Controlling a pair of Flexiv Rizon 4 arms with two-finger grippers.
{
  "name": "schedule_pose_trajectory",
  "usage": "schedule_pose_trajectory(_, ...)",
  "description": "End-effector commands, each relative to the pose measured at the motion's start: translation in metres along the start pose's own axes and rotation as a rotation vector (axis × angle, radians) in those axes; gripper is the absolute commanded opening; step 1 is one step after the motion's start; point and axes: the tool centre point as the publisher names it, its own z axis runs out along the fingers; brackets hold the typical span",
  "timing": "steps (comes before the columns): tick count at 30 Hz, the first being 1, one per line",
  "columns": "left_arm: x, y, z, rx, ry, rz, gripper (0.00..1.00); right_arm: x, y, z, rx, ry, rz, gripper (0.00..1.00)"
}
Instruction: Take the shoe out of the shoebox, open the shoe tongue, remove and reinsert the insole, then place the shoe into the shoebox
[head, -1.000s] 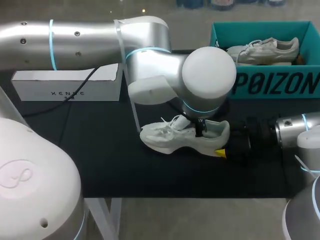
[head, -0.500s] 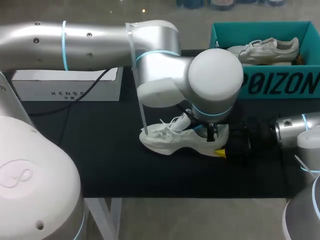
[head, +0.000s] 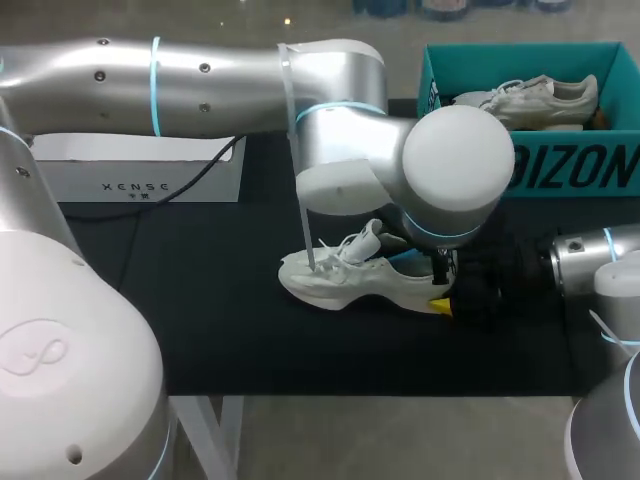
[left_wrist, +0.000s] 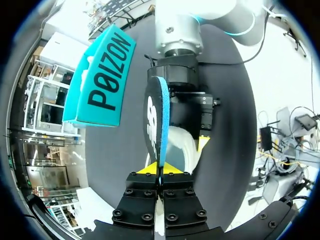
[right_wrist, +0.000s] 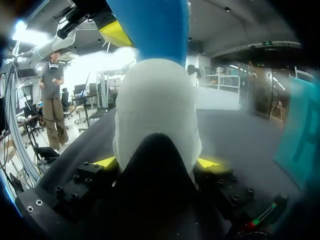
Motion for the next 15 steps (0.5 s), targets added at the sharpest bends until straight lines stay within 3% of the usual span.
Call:
schedule_pose_trajectory(1,0.001,-0.003,0.003,-0.012,-0.009,-0.01,0.11,0.001,-0.005,0.004,0.002,0.0,0.001,0.0)
schedule_pose_trajectory(6,0.001,0.0,0.005,-0.015,-0.006,-0.03,0.31,0.001,-0.005,0.004,0.002,0.0,0.001,0.0)
schedule_pose_trajectory(15,-0.001,0.0,0.013,-0.023,0.0,-0.048,0.34,0.001,-0.005,0.004,0.002,0.0,0.001,0.0)
